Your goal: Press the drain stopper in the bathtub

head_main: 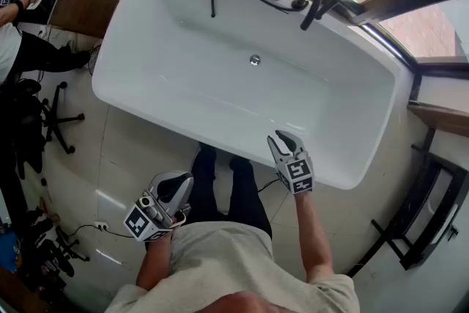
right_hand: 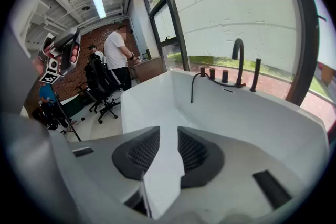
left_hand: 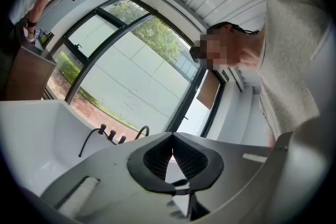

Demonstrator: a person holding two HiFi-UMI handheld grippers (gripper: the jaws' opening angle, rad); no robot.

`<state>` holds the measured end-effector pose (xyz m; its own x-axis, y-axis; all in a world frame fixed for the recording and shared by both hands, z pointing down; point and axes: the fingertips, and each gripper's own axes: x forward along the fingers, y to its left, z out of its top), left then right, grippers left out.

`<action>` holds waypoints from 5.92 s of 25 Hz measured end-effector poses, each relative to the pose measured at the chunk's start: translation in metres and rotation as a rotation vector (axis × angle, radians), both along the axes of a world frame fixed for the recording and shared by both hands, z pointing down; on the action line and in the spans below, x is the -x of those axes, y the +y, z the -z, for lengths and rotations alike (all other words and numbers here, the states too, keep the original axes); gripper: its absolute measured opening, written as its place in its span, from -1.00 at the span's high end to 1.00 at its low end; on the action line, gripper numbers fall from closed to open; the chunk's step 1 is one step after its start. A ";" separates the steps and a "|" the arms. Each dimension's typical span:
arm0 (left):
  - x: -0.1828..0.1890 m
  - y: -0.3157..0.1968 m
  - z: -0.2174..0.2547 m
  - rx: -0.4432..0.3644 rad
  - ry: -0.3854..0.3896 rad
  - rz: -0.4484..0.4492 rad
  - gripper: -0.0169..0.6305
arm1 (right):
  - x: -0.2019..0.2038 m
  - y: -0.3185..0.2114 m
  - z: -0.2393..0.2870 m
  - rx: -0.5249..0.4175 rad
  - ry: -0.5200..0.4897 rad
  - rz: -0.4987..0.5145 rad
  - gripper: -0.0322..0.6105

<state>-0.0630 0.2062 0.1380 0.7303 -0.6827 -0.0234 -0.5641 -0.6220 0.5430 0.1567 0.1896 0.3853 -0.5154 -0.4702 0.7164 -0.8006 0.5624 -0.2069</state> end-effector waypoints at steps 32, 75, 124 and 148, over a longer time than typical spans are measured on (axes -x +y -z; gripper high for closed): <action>0.025 0.032 -0.258 0.363 -0.005 0.118 0.96 | -0.019 -0.268 -0.526 0.225 0.334 0.048 0.89; 0.011 0.022 -0.185 0.206 0.074 0.047 0.96 | 0.001 -0.166 -0.312 0.154 -0.117 -0.236 0.80; -0.024 -0.027 0.182 -0.559 0.125 -0.150 0.96 | 0.020 0.023 0.425 -0.860 -0.440 -0.157 0.91; -0.045 -0.022 0.177 -0.551 0.115 -0.192 0.96 | 0.012 0.026 0.407 -0.812 -0.422 -0.159 0.91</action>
